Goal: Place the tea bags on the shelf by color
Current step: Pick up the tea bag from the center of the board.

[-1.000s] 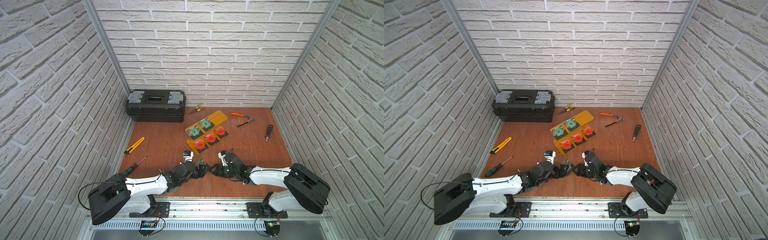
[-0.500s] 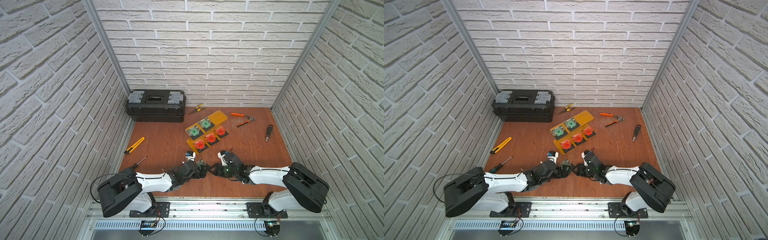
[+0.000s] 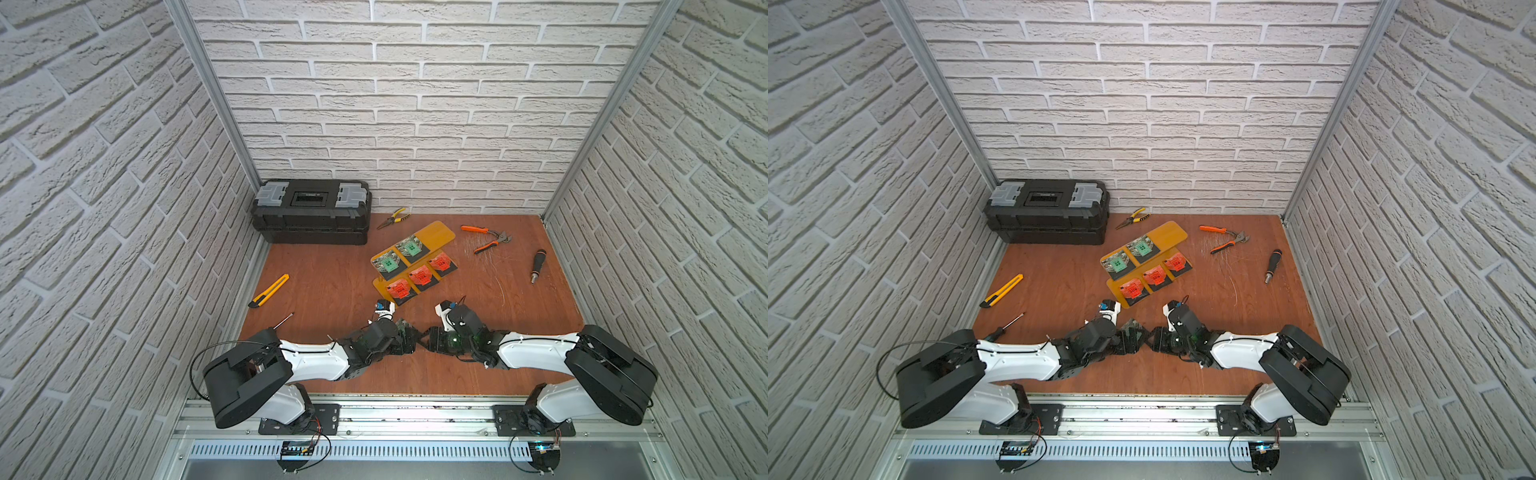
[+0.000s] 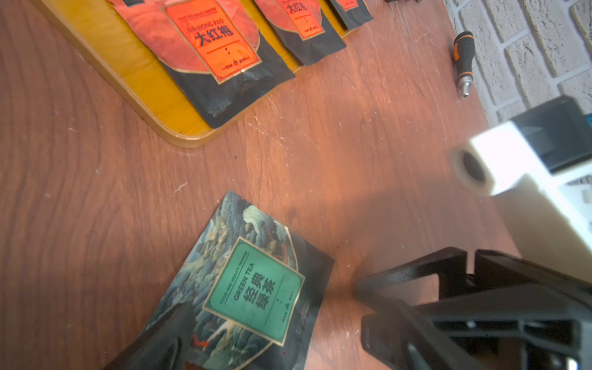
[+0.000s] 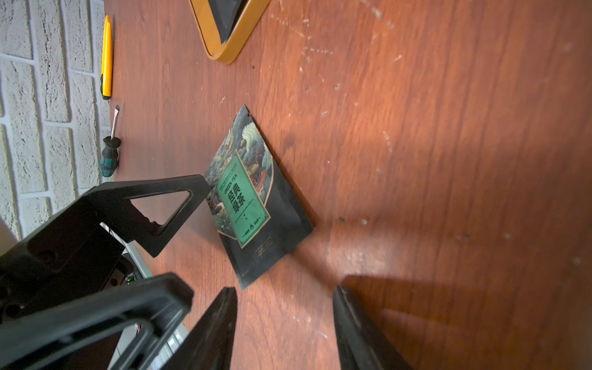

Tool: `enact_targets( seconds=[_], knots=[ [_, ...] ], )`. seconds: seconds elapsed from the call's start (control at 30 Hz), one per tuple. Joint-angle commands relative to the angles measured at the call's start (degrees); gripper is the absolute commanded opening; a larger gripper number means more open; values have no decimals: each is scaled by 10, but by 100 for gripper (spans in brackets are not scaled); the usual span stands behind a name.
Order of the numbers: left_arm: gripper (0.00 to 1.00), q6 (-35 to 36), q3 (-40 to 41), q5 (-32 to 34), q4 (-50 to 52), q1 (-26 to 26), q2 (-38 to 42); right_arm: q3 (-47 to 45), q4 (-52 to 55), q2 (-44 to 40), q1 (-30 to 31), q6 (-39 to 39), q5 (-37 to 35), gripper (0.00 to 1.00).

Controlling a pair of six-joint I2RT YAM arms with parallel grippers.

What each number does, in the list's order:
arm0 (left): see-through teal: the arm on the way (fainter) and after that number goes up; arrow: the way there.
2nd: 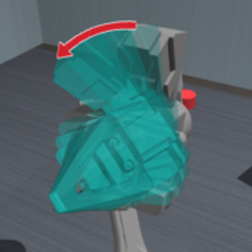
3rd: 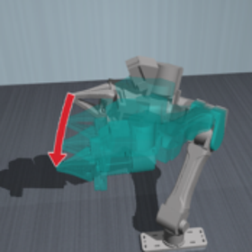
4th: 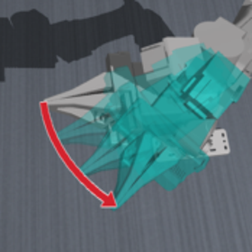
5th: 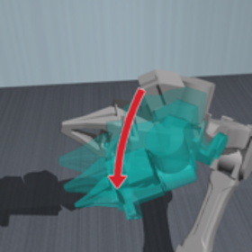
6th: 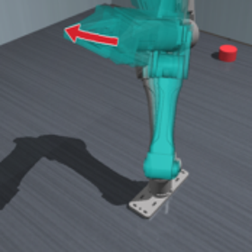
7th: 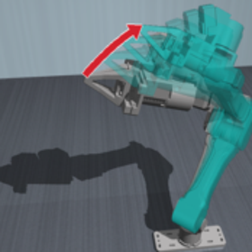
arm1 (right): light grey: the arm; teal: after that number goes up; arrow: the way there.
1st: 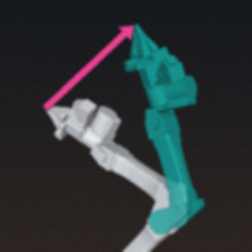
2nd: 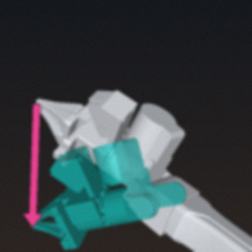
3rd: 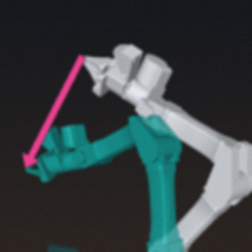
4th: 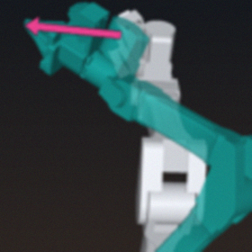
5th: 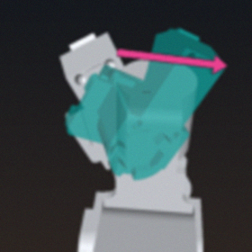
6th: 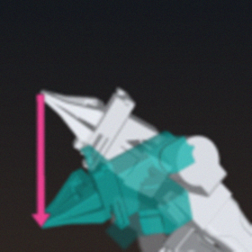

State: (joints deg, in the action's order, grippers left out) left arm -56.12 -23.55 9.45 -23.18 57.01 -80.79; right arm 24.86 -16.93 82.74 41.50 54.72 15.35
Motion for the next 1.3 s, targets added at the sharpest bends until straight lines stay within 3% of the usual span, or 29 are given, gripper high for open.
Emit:
enact_targets(
  seconds=[0.0, 1.27],
  knots=[
    [98, 6, -11, -5, -24, -4, -10, 12, -11, 1, -3, 0, 4, 53],
    [98, -37, 22, 4, -43, -1, -29, 25, -146, 102, -20, 55, 23, 37]
  ],
)
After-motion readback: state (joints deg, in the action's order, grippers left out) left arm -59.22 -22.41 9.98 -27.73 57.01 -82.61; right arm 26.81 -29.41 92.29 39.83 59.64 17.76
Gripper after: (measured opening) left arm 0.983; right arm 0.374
